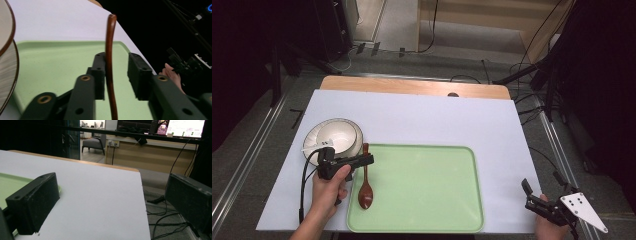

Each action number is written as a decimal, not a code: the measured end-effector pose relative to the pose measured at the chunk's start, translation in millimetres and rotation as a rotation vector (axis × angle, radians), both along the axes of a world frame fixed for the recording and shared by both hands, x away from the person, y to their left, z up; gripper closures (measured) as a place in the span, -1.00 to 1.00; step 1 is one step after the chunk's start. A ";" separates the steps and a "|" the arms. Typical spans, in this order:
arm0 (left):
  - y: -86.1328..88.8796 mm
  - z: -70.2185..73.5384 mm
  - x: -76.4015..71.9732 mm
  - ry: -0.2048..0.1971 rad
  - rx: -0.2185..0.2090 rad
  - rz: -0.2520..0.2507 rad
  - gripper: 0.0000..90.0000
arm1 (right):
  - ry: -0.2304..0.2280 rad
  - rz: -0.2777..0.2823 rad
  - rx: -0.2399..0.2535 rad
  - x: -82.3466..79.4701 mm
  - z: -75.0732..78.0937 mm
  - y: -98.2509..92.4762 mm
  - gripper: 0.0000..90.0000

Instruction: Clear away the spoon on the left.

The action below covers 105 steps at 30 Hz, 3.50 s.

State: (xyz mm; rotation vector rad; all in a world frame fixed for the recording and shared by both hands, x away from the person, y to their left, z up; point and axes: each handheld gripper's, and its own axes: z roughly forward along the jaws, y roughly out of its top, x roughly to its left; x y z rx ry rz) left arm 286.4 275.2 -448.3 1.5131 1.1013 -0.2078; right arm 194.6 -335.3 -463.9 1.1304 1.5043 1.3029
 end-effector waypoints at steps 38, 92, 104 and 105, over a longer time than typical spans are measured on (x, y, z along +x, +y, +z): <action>-33.0 -2.0 3.5 -0.016 0.258 -0.152 -1.00 | 0.000 0.000 -0.001 -0.4 -0.2 0.1 -1.00; -51.4 -5.6 -4.3 -0.060 0.580 -0.151 -1.00 | -0.003 0.004 0.006 -1.3 -0.1 -0.8 -1.00; -44.0 6.0 -12.6 -0.149 0.500 -0.138 -1.00 | -0.004 0.005 0.005 -1.0 -0.1 -1.0 -1.00; -42.7 7.3 -13.7 -0.158 0.487 -0.136 -1.00 | -0.003 0.004 0.006 -1.2 -0.1 -0.9 -1.00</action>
